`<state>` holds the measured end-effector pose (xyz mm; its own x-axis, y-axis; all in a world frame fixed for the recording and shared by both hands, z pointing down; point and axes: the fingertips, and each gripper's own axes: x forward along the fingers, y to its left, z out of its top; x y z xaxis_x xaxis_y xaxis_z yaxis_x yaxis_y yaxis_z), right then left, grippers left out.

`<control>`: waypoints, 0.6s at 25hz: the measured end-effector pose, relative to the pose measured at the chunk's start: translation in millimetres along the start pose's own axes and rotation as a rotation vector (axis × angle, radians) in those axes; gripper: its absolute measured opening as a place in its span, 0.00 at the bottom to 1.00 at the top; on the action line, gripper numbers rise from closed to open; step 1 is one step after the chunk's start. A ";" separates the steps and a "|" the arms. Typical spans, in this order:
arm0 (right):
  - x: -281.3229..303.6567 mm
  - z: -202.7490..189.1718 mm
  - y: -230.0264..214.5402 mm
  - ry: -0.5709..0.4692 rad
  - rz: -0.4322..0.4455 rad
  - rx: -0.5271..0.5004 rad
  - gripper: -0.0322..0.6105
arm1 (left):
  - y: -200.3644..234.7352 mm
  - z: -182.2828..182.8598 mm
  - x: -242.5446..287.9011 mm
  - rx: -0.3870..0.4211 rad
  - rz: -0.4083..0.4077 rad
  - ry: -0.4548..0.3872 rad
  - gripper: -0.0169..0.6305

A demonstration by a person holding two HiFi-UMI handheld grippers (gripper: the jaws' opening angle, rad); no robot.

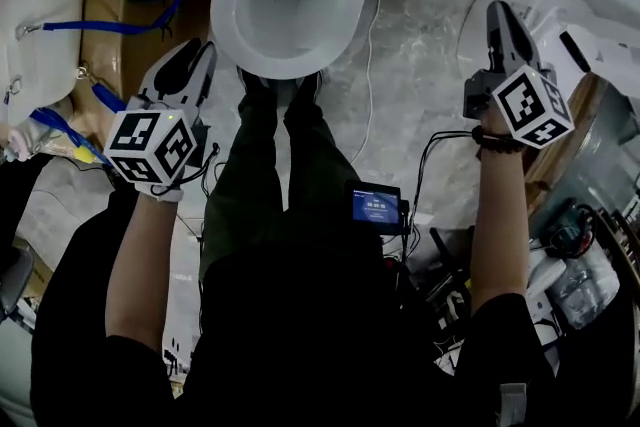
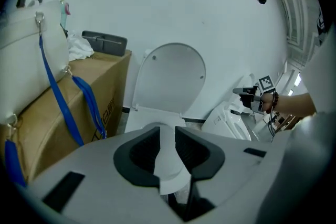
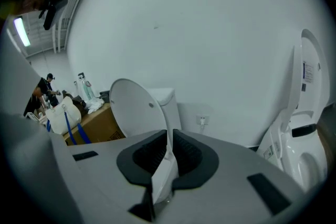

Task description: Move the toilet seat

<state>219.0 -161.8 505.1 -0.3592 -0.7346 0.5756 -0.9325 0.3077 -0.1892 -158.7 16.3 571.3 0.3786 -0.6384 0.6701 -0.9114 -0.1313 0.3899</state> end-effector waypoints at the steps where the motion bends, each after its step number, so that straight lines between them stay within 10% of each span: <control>1: 8.7 -11.3 1.6 0.016 0.008 0.003 0.14 | 8.0 -8.4 8.6 -0.001 0.006 0.015 0.18; 15: 94.2 -184.0 110.4 0.305 0.268 0.122 0.14 | 89.4 -94.0 77.5 -0.083 0.093 0.097 0.18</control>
<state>89.3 -85.8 684.8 -0.5786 -0.4204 0.6990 -0.8121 0.3762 -0.4460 -195.7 26.4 717.4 0.3102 -0.5683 0.7621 -0.9285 -0.0089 0.3713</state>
